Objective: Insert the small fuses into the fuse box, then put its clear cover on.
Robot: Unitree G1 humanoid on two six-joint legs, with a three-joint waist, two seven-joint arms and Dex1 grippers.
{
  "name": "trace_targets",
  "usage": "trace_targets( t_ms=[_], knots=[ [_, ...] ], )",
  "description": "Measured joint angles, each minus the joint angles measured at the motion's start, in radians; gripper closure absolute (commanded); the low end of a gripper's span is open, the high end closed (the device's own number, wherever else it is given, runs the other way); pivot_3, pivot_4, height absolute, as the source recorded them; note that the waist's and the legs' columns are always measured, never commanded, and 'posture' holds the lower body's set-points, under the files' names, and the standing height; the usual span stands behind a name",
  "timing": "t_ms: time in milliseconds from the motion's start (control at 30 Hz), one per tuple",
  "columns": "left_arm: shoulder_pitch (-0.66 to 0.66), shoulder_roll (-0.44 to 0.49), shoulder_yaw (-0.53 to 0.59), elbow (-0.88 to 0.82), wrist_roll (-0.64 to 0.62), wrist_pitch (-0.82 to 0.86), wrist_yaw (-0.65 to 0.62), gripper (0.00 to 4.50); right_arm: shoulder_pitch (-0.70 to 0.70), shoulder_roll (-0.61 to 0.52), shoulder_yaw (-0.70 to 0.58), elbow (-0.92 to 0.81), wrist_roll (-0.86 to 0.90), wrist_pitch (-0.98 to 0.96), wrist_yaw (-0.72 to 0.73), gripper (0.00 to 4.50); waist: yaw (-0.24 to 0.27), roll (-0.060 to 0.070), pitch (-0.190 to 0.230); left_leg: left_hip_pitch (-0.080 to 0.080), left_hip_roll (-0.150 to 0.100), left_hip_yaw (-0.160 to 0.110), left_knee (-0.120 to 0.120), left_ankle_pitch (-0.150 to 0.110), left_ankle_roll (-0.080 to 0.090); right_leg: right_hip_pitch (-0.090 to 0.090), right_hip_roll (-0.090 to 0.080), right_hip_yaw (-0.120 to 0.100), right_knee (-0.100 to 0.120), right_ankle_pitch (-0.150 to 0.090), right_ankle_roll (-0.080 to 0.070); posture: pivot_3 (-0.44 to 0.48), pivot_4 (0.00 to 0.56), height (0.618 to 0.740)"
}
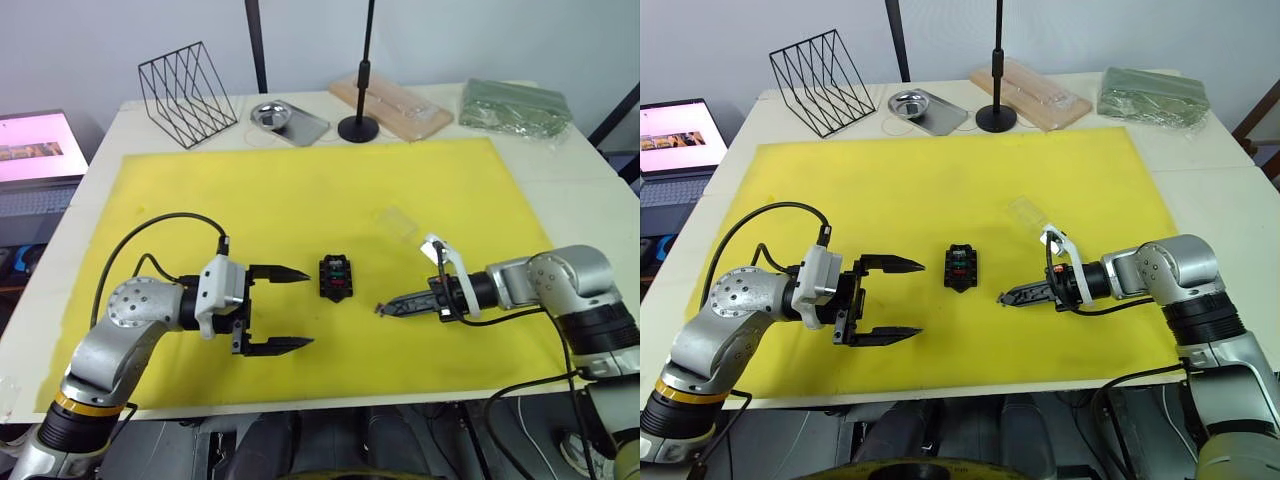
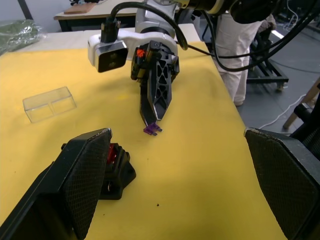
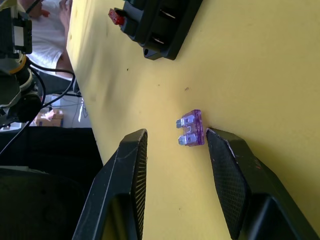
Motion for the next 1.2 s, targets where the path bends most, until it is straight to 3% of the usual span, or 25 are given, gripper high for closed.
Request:
trace_targets(
  t_ms=[467, 567, 700, 1200],
  knots=[
    [0.001, 0.004, -0.002, 0.001, 0.031, -0.028, -0.012, 0.00, 0.015, 0.039, -0.051, 0.007, -0.007, 0.032, -0.009, 2.55, -0.002, 0.000, 0.000, 0.000, 0.000, 0.000, 0.000, 0.000, 0.000, 0.000, 0.000, 0.000, 0.000, 0.000, 0.000, 0.000, 0.150, 0.740],
    [0.001, 0.003, -0.002, 0.001, 0.032, -0.028, -0.012, 0.00, 0.023, 0.048, -0.065, 0.008, -0.011, 0.036, -0.015, 3.07, -0.002, 0.000, 0.000, 0.000, 0.000, 0.000, 0.000, 0.000, 0.000, 0.000, 0.000, 0.000, 0.000, 0.000, 0.000, 0.000, 0.150, 0.740],
    [0.000, 0.003, -0.002, 0.006, 0.037, -0.032, -0.015, 0.00, 0.040, 0.048, -0.064, 0.004, -0.023, 0.015, -0.015, 4.38, -0.001, 0.000, 0.000, 0.000, 0.000, 0.000, 0.000, 0.000, 0.000, 0.000, 0.000, 0.000, 0.000, 0.000, 0.000, 0.000, 0.150, 0.740],
    [0.004, 0.001, 0.000, 0.020, 0.041, -0.048, -0.020, 0.00, 0.043, 0.047, -0.088, -0.036, -0.027, 0.032, -0.022, 4.46, 0.000, -0.002, -0.001, 0.000, 0.000, 0.000, 0.001, 0.000, 0.000, 0.001, 0.000, 0.000, 0.000, 0.001, 0.000, 0.000, 0.150, 0.740]
  ],
)
